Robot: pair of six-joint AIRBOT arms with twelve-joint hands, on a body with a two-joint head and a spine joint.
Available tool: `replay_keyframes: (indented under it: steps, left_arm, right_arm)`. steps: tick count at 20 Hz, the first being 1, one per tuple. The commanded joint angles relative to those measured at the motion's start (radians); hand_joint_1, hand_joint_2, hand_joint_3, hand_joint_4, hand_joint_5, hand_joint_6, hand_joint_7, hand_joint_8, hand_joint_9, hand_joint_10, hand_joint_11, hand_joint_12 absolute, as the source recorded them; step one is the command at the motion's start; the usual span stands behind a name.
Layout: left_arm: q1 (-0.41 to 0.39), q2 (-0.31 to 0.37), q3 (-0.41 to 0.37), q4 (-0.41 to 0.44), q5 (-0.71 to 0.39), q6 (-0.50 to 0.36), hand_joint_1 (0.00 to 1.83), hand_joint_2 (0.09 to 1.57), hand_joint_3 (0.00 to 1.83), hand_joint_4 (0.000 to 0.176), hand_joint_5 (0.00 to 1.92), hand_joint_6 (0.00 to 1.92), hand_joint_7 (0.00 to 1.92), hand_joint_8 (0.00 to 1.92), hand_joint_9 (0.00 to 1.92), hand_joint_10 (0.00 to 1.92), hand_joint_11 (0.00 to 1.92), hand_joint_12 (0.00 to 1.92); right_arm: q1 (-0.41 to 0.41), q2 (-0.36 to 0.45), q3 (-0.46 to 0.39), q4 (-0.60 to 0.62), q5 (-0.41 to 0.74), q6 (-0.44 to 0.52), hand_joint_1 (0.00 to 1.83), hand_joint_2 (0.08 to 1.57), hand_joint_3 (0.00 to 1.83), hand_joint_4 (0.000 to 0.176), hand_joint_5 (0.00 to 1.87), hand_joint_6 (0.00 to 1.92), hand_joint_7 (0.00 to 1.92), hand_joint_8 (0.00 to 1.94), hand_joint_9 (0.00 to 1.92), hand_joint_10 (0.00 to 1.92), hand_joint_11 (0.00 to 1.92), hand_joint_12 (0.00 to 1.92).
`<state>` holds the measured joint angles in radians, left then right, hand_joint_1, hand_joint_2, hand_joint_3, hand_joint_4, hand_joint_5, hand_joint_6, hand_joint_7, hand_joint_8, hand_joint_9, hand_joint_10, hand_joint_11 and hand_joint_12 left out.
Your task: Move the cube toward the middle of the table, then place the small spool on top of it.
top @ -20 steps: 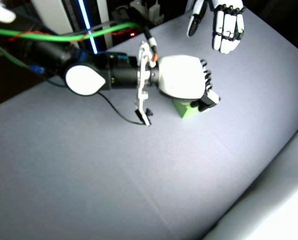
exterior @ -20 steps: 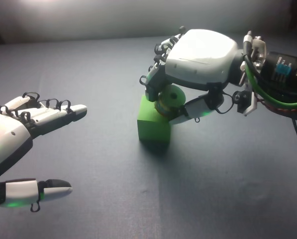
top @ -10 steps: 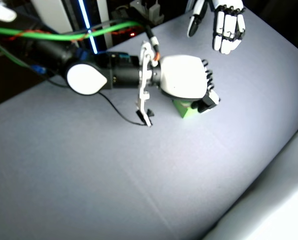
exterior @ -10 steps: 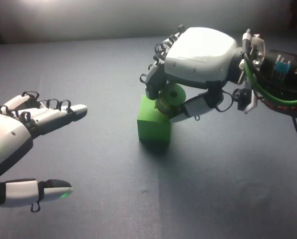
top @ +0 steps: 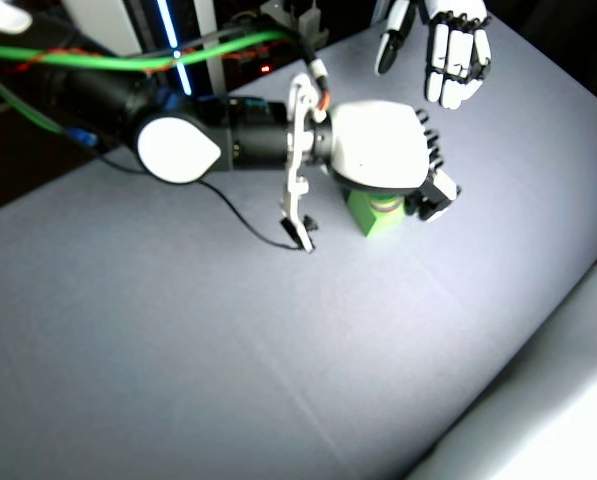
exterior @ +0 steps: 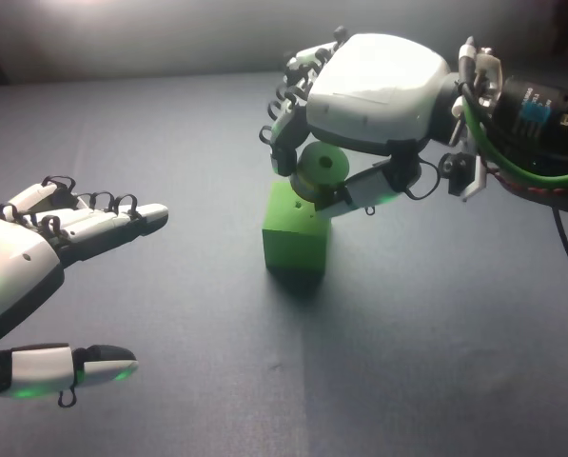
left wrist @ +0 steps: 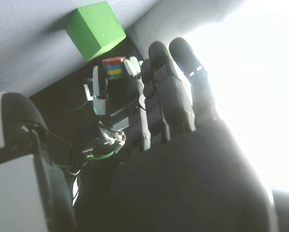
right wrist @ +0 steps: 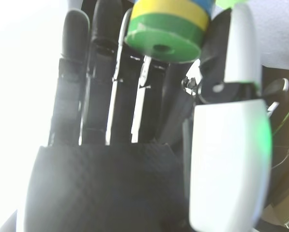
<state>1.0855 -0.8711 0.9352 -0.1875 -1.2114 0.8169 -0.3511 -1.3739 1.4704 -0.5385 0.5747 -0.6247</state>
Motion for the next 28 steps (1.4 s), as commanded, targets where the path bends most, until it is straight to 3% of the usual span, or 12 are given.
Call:
replay_keyframes:
  steps: [1, 2, 3, 4, 7, 9, 11, 16, 17, 19, 23, 28]
  left_arm:
    - [-0.006, -0.007, 0.006, 0.002, -0.118, -0.005, 0.84, 0.94, 0.00, 0.082, 0.34, 0.00, 0.39, 0.00, 0.45, 0.00, 0.00, 1.18]
    - [-0.006, -0.007, 0.006, 0.002, -0.118, -0.005, 0.81, 0.95, 0.00, 0.077, 0.34, 0.00, 0.39, 0.00, 0.45, 0.00, 0.00, 1.21]
    - [-0.007, -0.007, 0.006, 0.002, -0.118, -0.007, 0.79, 0.95, 0.00, 0.076, 0.35, 0.01, 0.40, 0.00, 0.46, 0.01, 0.02, 1.23]
    - [-0.007, -0.008, 0.006, 0.002, -0.118, -0.007, 0.82, 0.94, 0.00, 0.068, 0.38, 0.01, 0.41, 0.00, 0.45, 0.00, 0.00, 1.18]
    - [-0.007, -0.008, 0.006, 0.003, -0.118, -0.009, 0.82, 0.94, 0.00, 0.055, 0.43, 0.01, 0.40, 0.00, 0.41, 0.00, 0.00, 1.03]
    - [-0.007, -0.008, 0.006, 0.003, -0.118, -0.012, 0.81, 0.95, 0.00, 0.012, 0.49, 0.01, 0.42, 0.00, 0.42, 0.00, 0.00, 1.00]
    - [-0.007, -0.008, 0.006, 0.003, -0.118, -0.013, 0.83, 0.95, 0.00, 0.000, 0.56, 0.02, 0.45, 0.00, 0.43, 0.00, 0.00, 0.98]
    - [-0.007, -0.008, 0.005, 0.003, -0.120, -0.017, 0.91, 0.98, 0.00, 0.000, 0.86, 0.02, 0.66, 0.01, 0.61, 0.02, 0.13, 0.99]
    - [-0.007, -0.009, 0.005, 0.003, -0.120, -0.017, 0.92, 0.98, 0.00, 0.000, 0.87, 0.02, 0.68, 0.01, 0.62, 0.02, 0.13, 1.00]
    - [-0.007, -0.009, 0.005, 0.003, -0.120, -0.018, 0.93, 1.01, 0.00, 0.000, 0.87, 0.01, 0.69, 0.01, 0.62, 0.01, 0.11, 1.05]
    - [-0.007, -0.009, 0.006, 0.003, -0.124, -0.021, 0.89, 1.01, 0.00, 0.011, 0.87, 0.01, 0.68, 0.00, 0.64, 0.01, 0.13, 1.03]
    - [-0.007, -0.012, 0.007, 0.004, -0.122, -0.022, 0.91, 1.01, 0.00, 0.000, 0.93, 0.02, 0.73, 0.01, 0.65, 0.01, 0.11, 1.05]
  right_arm:
    - [0.018, 0.004, -0.003, 0.027, 0.106, -0.001, 1.19, 1.06, 0.00, 0.000, 1.11, 0.76, 0.91, 0.01, 0.78, 0.00, 0.42, 0.67]
    - [0.018, 0.004, -0.003, 0.027, 0.106, -0.001, 1.26, 1.05, 0.00, 0.000, 1.13, 0.87, 1.12, 0.36, 1.03, 0.04, 0.65, 0.73]
    - [0.018, 0.003, -0.004, 0.027, 0.106, -0.001, 1.36, 1.04, 0.00, 0.000, 1.06, 0.90, 1.26, 0.31, 1.03, 0.78, 0.75, 0.85]
    - [0.018, 0.003, -0.004, 0.027, 0.106, -0.001, 1.38, 1.06, 0.00, 0.000, 1.05, 0.96, 1.18, 0.46, 0.97, 0.99, 0.75, 0.91]
    - [0.017, 0.003, -0.005, 0.027, 0.105, -0.001, 1.27, 1.05, 0.00, 0.000, 1.21, 0.54, 1.08, 0.90, 1.05, 0.65, 0.74, 1.22]
    - [0.017, 0.003, -0.002, 0.027, 0.101, -0.001, 1.29, 1.05, 0.00, 0.000, 1.26, 0.23, 1.10, 1.06, 1.07, 1.23, 0.91, 1.62]
    - [0.017, 0.000, -0.002, 0.027, 0.099, -0.001, 1.30, 1.02, 0.00, 0.000, 1.24, 0.31, 1.24, 0.78, 1.12, 0.99, 0.90, 1.48]
    - [0.017, -0.011, -0.004, 0.028, 0.098, -0.001, 1.29, 1.02, 0.00, 0.000, 1.16, 0.52, 1.25, 0.70, 1.11, 0.72, 0.76, 1.33]
    - [0.017, -0.013, -0.004, 0.028, 0.098, -0.001, 1.37, 1.05, 0.00, 0.000, 1.11, 0.58, 1.22, 0.62, 1.03, 1.05, 0.77, 1.31]
    - [0.017, -0.016, -0.005, 0.028, 0.098, -0.001, 1.37, 1.06, 0.00, 0.000, 1.08, 0.60, 1.15, 0.74, 0.99, 1.15, 0.72, 1.38]
    - [0.017, -0.016, -0.005, 0.028, 0.098, -0.001, 1.27, 1.03, 0.00, 0.000, 1.21, 0.50, 1.19, 0.76, 1.05, 0.77, 0.64, 1.41]
    - [0.017, -0.016, -0.009, 0.028, 0.098, -0.001, 1.27, 1.03, 0.00, 0.000, 1.24, 0.41, 1.17, 0.82, 1.03, 0.87, 0.63, 1.48]
